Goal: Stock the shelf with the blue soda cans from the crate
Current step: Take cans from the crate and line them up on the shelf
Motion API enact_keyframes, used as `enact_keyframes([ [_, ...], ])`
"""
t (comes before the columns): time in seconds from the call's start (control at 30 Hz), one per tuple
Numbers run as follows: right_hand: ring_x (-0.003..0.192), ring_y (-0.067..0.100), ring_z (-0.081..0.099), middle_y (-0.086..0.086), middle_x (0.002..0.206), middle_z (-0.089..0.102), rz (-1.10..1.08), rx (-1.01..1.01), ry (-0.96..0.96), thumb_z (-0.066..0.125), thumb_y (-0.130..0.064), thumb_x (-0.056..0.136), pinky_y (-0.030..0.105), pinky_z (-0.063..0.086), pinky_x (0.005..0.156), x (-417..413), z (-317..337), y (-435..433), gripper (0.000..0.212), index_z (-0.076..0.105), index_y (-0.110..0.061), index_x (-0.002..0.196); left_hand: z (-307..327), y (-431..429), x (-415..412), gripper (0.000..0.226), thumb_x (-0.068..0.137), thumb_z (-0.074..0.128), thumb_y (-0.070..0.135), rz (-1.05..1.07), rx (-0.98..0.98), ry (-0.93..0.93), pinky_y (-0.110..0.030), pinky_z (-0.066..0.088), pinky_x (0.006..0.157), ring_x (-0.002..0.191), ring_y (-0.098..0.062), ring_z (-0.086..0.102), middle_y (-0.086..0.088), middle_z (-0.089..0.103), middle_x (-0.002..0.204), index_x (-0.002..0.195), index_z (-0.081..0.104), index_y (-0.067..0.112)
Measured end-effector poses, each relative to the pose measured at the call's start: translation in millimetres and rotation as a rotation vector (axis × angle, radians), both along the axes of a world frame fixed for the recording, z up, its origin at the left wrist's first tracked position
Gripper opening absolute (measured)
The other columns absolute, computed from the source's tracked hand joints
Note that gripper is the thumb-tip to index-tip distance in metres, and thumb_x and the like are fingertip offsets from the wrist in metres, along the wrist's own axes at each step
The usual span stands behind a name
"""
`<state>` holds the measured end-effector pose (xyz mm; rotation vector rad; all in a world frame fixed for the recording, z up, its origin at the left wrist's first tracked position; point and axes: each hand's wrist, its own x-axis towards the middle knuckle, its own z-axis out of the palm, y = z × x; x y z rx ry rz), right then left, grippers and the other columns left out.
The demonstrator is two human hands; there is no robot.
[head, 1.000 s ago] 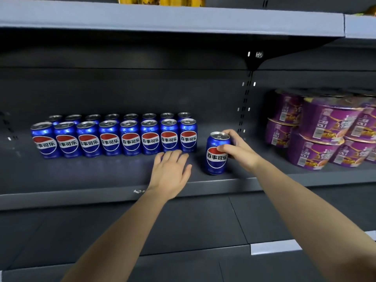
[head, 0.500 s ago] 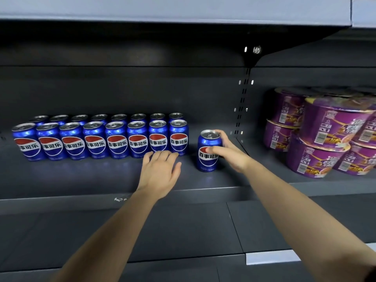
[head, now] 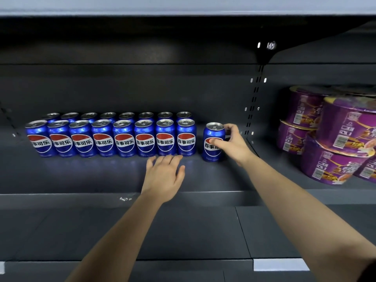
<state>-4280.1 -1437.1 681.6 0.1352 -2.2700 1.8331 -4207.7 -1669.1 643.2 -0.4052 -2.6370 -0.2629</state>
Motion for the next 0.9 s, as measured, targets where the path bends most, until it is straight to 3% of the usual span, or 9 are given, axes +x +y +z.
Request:
enact_keyframes([
  [0.17,0.095,0.009,0.061,-0.004,0.111,0.061,-0.042,0.035,0.005,0.082,-0.026,0.075,0.022,0.05,0.079,-16.2,-2.2,-6.7,0.056,0.047,-0.021,0.118,1.1,-0.2,0.3,0.06,0.091,0.016,0.048,0.006,-0.002,0.008,-0.041,0.024,0.108,0.114,-0.015,0.051,0.007,0.06,0.122,0.132,0.051,0.024],
  [0.27,0.091,0.001,0.059,-0.008,0.107,0.06,-0.034,0.078,0.025,0.08,-0.026,0.078,0.018,0.048,0.073,-21.3,2.0,-11.3,0.055,0.048,-0.019,0.122,1.4,-0.2,0.4,0.06,0.091,0.016,0.048,0.011,0.008,-0.003,-0.04,0.022,0.108,0.115,-0.014,0.05,0.008,0.059,0.123,0.133,0.05,0.024],
  [0.5,0.105,0.012,0.054,-0.006,0.116,0.052,-0.042,0.176,0.048,0.071,-0.02,0.087,0.027,0.046,0.092,-40.9,2.5,-19.4,0.06,0.039,-0.012,0.138,1.3,-0.5,1.1,0.059,0.091,0.018,0.048,0.018,0.038,0.006,-0.039,0.019,0.109,0.116,-0.013,0.049,0.008,0.058,0.124,0.134,0.05,0.024],
  [0.9,0.107,0.014,0.053,0.003,0.131,0.053,-0.058,0.199,0.029,0.07,-0.024,0.088,0.027,0.042,0.093,-66.6,0.7,-27.2,0.065,0.036,-0.012,0.142,3.1,-0.5,1.3,0.056,0.092,0.019,0.049,0.017,0.075,0.006,-0.039,0.021,0.111,0.118,-0.009,0.046,0.011,0.056,0.125,0.135,0.048,0.026],
])
